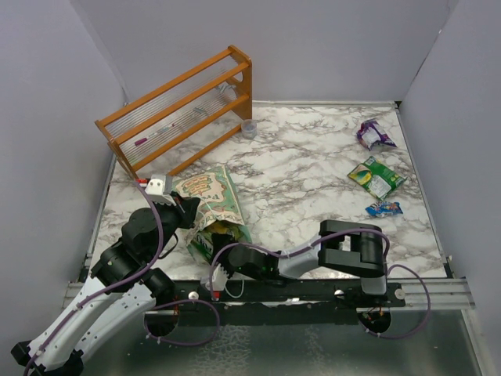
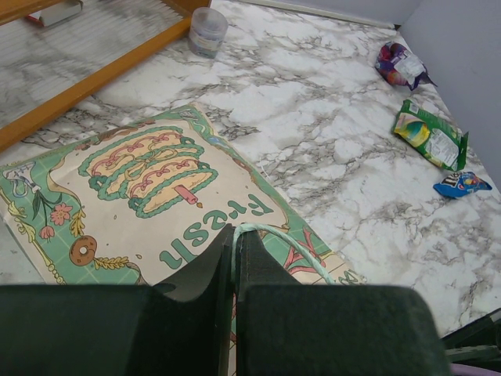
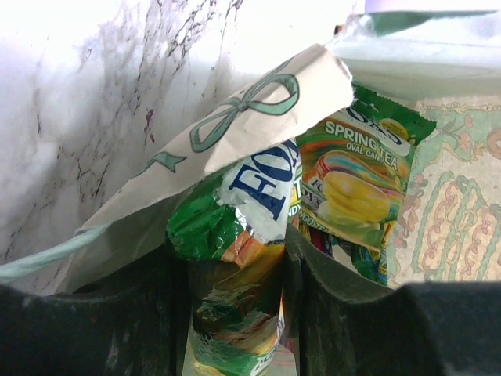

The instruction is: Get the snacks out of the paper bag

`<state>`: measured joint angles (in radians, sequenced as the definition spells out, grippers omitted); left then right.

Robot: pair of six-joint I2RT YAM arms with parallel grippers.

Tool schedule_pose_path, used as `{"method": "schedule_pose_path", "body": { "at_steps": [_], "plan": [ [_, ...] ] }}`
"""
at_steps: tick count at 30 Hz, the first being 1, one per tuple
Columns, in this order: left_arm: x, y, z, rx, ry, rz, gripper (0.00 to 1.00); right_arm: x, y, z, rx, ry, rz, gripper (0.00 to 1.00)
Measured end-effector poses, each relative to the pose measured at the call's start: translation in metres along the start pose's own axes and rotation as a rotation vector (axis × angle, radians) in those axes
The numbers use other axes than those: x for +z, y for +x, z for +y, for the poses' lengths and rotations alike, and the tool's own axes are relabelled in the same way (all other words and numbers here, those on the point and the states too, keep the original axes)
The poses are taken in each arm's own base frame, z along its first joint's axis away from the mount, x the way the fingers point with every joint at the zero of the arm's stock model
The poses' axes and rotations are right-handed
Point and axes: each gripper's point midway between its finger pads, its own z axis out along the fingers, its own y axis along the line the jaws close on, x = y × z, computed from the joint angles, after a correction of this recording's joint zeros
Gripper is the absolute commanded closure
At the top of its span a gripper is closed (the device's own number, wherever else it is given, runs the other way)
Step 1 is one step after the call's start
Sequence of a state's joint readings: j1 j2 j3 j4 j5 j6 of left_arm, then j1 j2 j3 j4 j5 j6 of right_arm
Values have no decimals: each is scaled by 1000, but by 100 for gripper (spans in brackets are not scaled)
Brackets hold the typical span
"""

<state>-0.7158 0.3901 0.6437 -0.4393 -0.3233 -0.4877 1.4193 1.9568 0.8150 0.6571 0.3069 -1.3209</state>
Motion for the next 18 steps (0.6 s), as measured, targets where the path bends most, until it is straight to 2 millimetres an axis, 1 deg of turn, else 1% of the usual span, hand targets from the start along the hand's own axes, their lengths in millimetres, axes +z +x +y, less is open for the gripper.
{"method": "schedule_pose_path", "body": {
  "at_steps": [3, 6, 9, 11, 13, 16, 18],
  "plan": [
    [0, 0, 0, 0, 0, 0, 100, -4, 1, -1, 5, 3, 1, 58],
    [0, 0, 0, 0, 0, 0, 100, -13, 2, -6, 22, 11, -3, 58],
    [0, 0, 0, 0, 0, 0, 100, -26, 0, -17, 63, 37, -16, 58],
    [0, 0, 0, 0, 0, 0, 100, -38, -5, -28, 98, 63, -37, 58],
    [0, 0, 0, 0, 0, 0, 100, -48, -12, -34, 126, 77, -59, 58],
    [0, 0, 0, 0, 0, 0, 100, -67, -27, -36, 169, 81, -107, 58],
    [0, 0, 0, 0, 0, 0, 100, -83, -37, -34, 200, 72, -144, 58]
  ]
}}
